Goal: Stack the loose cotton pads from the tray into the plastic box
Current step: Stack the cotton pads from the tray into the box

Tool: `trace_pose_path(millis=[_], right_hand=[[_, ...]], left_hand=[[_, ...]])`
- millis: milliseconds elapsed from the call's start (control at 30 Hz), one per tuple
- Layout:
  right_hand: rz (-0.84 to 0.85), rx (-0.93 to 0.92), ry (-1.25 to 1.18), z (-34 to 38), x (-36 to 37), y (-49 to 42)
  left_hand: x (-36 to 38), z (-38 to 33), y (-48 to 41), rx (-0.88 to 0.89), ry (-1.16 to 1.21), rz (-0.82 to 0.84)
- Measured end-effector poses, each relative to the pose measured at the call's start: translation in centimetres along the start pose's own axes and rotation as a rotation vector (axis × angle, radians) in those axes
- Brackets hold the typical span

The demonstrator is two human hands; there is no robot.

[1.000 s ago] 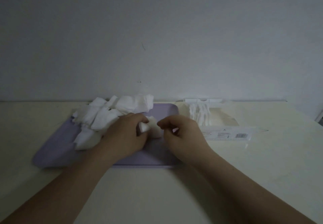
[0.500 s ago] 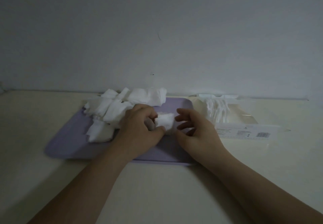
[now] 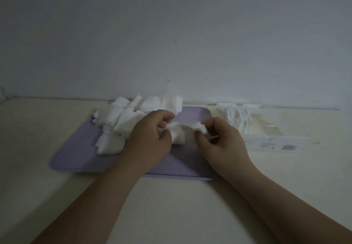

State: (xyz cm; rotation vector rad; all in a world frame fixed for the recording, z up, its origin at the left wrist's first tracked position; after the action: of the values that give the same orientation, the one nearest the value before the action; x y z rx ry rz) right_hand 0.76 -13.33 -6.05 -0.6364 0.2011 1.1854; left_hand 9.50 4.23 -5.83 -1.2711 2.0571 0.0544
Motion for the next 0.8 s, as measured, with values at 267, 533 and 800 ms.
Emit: trace_pose_path(millis=[267,533,800], right_hand=[[0.032,0.101,0.069,-1.5,0.7,-0.2],[0.012,0.103,0.159,-1.3,0.3,-0.3],[-0.008,0.105,0.101,-1.0,0.2,-0.2]], left_hand=[[0.6,1.2,-0.9,-0.115,-0.187,0.163],[0.1,1.2,-0.4,-0.137,-0.061,0.107],[-0.8,-0.3,0.4,-0.232,0.425,0.058]])
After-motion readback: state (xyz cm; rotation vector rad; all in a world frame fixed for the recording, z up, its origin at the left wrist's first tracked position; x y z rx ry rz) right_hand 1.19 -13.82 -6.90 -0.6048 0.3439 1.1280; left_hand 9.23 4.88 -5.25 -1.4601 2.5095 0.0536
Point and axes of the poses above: each hand's wrist, its own y-axis away from the middle knuckle, its own x-axis out of the palm, z = x × y, the point moved 4 cm from there along -y, towards the middle knuckle, and after that the axes turned 11 degrees about z, right-handed, at the moved point
